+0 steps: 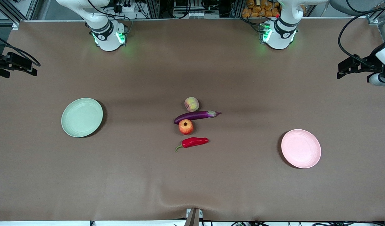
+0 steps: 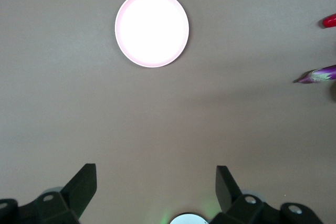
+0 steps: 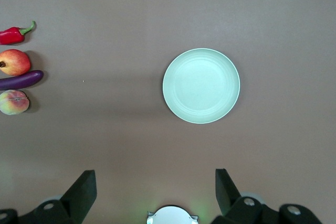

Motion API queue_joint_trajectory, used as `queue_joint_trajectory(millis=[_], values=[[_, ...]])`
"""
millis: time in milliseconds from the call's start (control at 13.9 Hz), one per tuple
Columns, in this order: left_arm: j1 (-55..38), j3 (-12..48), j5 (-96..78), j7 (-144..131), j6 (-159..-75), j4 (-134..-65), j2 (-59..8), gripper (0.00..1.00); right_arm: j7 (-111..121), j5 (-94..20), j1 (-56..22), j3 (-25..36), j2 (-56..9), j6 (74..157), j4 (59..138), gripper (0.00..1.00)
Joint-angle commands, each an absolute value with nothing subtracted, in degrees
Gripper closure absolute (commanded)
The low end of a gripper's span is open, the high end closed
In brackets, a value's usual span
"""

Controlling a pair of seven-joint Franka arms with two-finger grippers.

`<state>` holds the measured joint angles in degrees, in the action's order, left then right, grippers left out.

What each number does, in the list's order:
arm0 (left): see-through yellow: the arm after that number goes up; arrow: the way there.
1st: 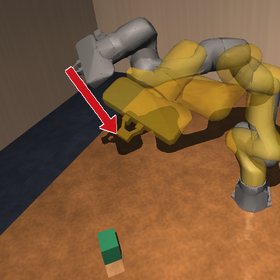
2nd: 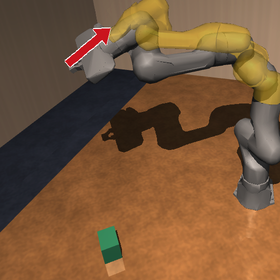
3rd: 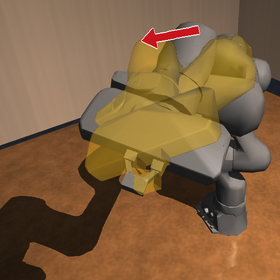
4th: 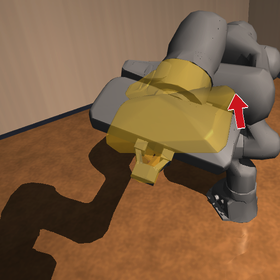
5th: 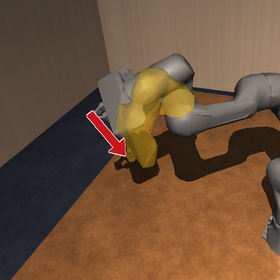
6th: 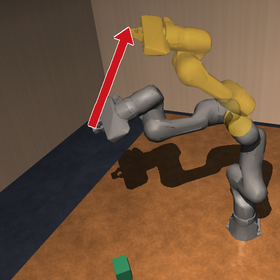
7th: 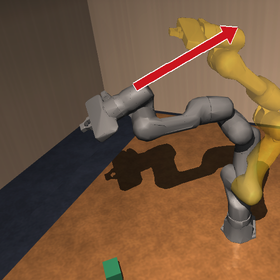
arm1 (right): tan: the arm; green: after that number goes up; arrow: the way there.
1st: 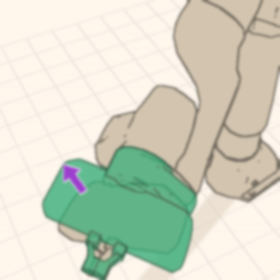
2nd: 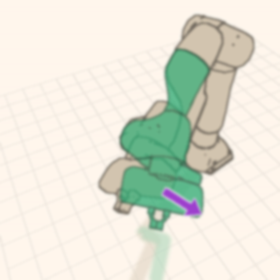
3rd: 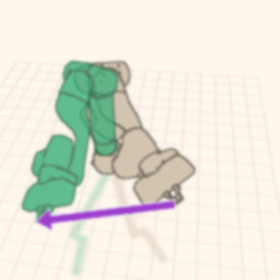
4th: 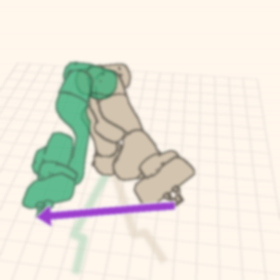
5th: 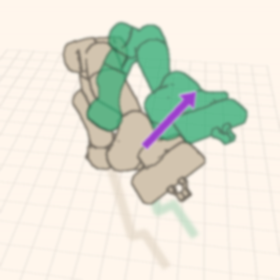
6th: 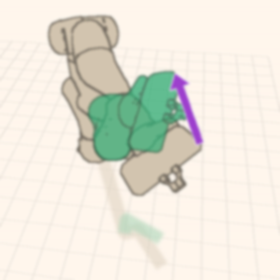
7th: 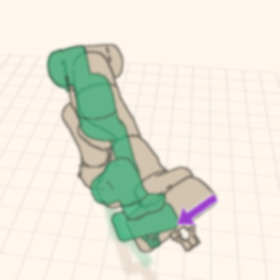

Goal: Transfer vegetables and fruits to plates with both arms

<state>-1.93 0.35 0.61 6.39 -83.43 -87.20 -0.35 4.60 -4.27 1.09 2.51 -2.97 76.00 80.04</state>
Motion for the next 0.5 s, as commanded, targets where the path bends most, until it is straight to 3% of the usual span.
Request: queue_joint_trajectory(millis=[0, 431], values=[[-1.14, 1.05, 0.88, 7.65, -83.67, -90.18, 2.55, 0.0, 4.92, -4.75, 2.64, 1.67, -2.81, 76.02, 79.8, 0.0], [0.09, 0.7, 0.53, 6.51, -85.6, -89.56, 1.06, 0.0, 4.75, -4.92, 2.55, 1.58, -2.9, 76.2, 79.8, 0.0]])
